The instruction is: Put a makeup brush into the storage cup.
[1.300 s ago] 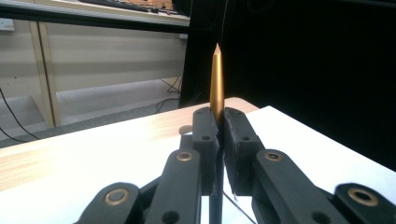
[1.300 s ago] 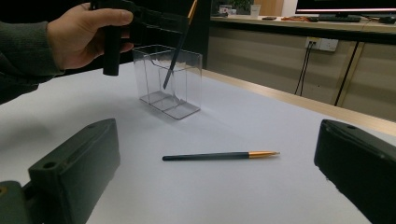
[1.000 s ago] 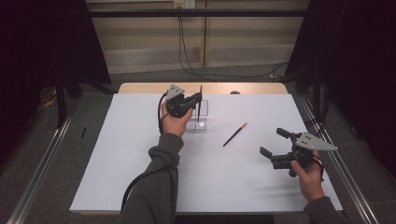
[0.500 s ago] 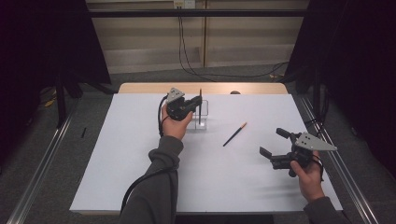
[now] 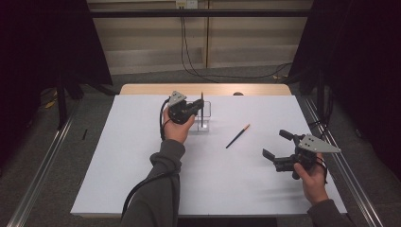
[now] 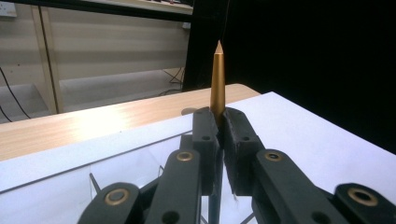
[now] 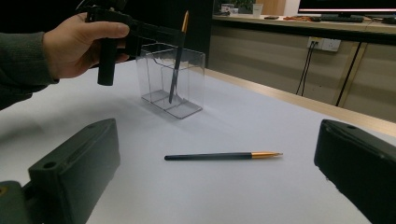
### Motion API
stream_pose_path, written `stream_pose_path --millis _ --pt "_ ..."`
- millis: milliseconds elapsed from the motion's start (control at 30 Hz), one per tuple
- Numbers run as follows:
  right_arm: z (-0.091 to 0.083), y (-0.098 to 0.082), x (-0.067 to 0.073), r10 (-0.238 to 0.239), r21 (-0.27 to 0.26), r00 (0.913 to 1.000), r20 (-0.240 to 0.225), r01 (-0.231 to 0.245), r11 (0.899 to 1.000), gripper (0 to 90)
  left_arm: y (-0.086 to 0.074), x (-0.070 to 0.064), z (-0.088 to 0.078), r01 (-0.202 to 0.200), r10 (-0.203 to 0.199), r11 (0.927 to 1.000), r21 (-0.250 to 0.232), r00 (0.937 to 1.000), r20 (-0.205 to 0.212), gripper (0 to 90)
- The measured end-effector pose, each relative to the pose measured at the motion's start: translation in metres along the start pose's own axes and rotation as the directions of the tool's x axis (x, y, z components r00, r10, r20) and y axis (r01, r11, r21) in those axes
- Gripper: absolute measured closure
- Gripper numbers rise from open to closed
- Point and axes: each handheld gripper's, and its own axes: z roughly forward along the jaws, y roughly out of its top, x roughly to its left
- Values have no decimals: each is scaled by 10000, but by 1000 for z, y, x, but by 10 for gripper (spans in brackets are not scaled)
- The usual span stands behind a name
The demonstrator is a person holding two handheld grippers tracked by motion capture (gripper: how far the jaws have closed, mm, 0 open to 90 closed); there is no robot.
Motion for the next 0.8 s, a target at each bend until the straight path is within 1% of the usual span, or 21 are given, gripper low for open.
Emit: stream_pose_path --millis 67,133,167,200,233,267,400,433,467,500,633,667,767,800 --pt "0 0 0 -11 -13 10000 12 11 10000 0 -1 0 0 49 -49 10000 7 10000 -28 839" --pt "-1 0 0 18 -8 10000 -4 -18 10000 0 -1 0 1 77 -77 10000 -30 9998 169 839" --pt "-1 0 0 0 -15 10000 3 0 10000 0 -1 1 0 5 -6 10000 42 9999 145 839" --pt "-1 0 -1 2 -7 10000 36 -2 10000 0 -2 0 1 3 -3 10000 43 9998 178 839" --pt "-1 0 -1 30 -54 10000 -4 -30 10000 0 -2 -1 1 26 -26 10000 -5 9999 99 839" --pt "-1 0 -1 -2 -33 10000 30 2 10000 0 -2 0 1 -87 87 9999 139 10000 45 839" --pt "-1 1 -1 -16 -44 10000 23 16 10000 0 -3 -2 2 31 -32 10000 25 9998 201 839" --pt "-1 1 -2 -61 -69 10000 21 61 10000 0 -3 -2 2 41 -41 10000 11 9999 154 839" --pt "-1 1 -1 -14 -74 10000 -11 14 10000 0 -4 -2 2 62 -62 10000 25 9999 118 838" --pt "-1 1 -2 -52 -85 10000 -2 52 10000 0 -4 -3 1 31 -32 9999 150 10000 23 838" --pt "-1 1 -1 8 -59 10000 -7 -9 10000 0 -5 -2 1 11 -11 9998 198 10000 15 838" --pt "-1 0 -1 13 -61 10000 -11 -13 10000 0 -6 -1 1 2 -5 9998 182 9999 162 838" --pt "0 0 -1 -13 -49 10000 -39 13 10000 0 -6 -1 1 -4 0 9996 268 9999 135 837" --pt "0 0 -1 1 -43 10000 -42 -1 10000 0 -6 -1 0 -60 56 9995 309 9999 127 837"
